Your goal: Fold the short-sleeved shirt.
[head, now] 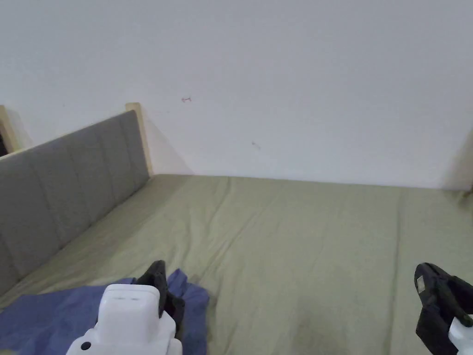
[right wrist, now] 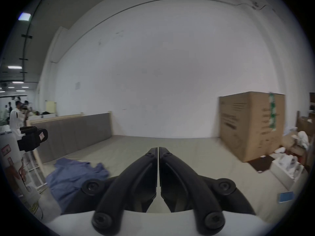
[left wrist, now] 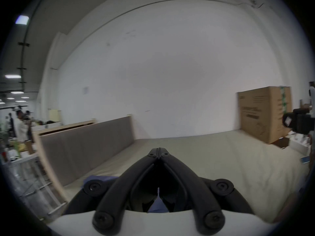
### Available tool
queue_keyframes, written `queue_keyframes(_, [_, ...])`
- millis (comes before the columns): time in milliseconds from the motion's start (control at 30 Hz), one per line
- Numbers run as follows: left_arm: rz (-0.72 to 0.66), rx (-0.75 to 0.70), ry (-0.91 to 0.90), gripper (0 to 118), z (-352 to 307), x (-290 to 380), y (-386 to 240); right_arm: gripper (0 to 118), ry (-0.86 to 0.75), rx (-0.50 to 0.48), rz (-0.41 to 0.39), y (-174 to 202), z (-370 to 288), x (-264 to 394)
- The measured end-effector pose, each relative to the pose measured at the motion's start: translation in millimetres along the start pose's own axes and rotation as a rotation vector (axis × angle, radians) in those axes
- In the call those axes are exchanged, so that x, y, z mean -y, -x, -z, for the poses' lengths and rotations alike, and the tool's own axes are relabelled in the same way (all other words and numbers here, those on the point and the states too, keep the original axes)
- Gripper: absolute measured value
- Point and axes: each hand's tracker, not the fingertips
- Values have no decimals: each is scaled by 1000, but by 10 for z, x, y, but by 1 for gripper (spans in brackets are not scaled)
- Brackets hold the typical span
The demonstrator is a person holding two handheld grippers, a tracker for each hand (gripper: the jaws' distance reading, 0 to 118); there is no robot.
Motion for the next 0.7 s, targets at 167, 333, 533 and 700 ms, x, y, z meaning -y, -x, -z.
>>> queue_keyframes(167, [1, -194, 93, 0, -221, 252, 627, 2, -12, -209, -60, 605, 219, 43])
queue_keyframes(333, [-17, -205, 46, 0, -274, 363, 662, 2, 2, -238, -44, 680, 265, 23])
queue_keyframes(533, [-62, -7, 250, 0, 856, 281, 979, 2, 53, -199, -18, 383, 201, -53])
queue_keyframes(700, [-193, 177, 803, 116, 2036, 1187, 993, 2, 107, -146, -44, 143, 79, 21])
